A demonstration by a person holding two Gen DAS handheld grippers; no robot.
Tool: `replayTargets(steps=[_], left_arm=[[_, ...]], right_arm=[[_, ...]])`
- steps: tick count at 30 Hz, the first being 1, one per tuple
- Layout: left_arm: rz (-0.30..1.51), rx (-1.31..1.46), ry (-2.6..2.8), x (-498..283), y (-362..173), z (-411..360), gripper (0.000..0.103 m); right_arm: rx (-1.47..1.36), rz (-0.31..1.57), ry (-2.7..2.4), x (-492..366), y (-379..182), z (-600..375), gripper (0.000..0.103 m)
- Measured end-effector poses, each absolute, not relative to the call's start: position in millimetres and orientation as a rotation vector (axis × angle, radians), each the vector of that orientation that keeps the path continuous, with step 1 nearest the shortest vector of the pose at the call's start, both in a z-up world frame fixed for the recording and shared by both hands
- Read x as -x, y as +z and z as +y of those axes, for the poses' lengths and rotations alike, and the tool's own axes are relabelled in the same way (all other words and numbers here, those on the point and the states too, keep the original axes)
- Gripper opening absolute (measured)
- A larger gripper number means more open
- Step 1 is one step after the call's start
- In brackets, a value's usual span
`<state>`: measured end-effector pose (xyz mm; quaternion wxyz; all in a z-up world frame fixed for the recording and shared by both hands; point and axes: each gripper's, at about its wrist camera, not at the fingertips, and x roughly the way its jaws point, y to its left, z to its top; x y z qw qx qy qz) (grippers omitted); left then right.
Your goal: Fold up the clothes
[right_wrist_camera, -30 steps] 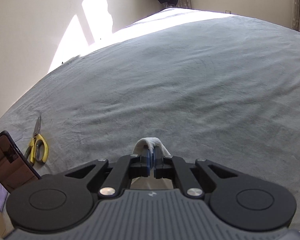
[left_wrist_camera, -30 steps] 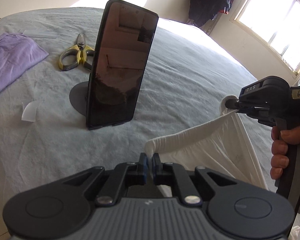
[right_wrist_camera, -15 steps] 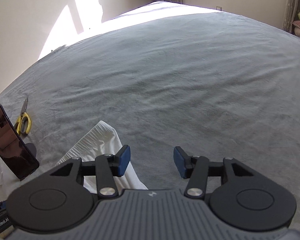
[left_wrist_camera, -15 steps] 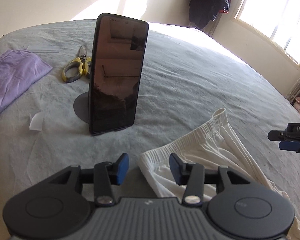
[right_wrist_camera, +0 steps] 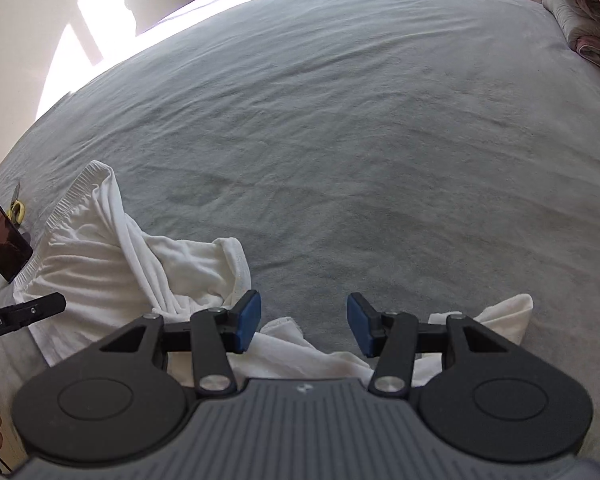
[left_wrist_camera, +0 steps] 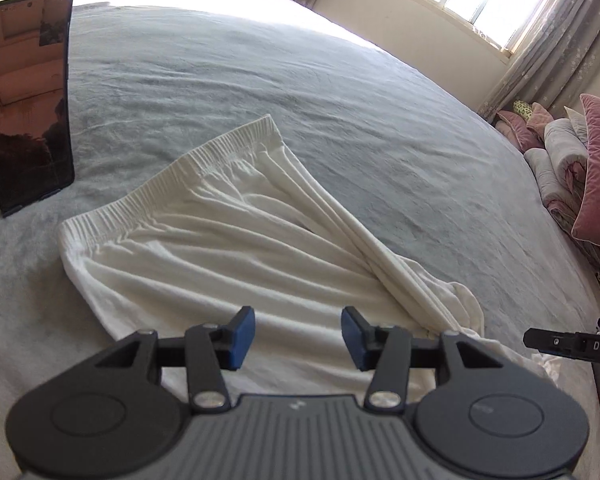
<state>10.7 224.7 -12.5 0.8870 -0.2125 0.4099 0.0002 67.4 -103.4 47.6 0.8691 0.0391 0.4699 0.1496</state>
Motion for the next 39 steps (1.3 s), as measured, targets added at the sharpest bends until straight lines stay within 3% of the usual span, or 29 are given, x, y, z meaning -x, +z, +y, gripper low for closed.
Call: replayTargets(steps=[14,16,17,18,29,39], left_arm=[[0.953,0.522,-0.176,-28,-28,168,0.049],[0.965,0.518,-0.175,-31,-30,163,0.048],[0.971,0.514,-0.171,-32,-31,161,0.048],[0.976,0.508,-0.165,-32,-32,160,0.048],[0.989,0.518,-0.159,-32,-35,163,0.048],[1.001,0.554,-0.147,-30,-35,165,0.048]], right_arm=[[-0.289,1.053,0.372,-1,28,-142,0.052],[-0.293,1.075,0.366,-1,17,-137,0.035],[-0.288,1.082,0.356,-1,13,-135,0.009],[-0.286,1.083,0.343,-1,12,-135,0.006],[-0.264,0.882,0.219,51,81,-167,0.006],[-0.29,1.07,0.273,95,45,-151,0.009]])
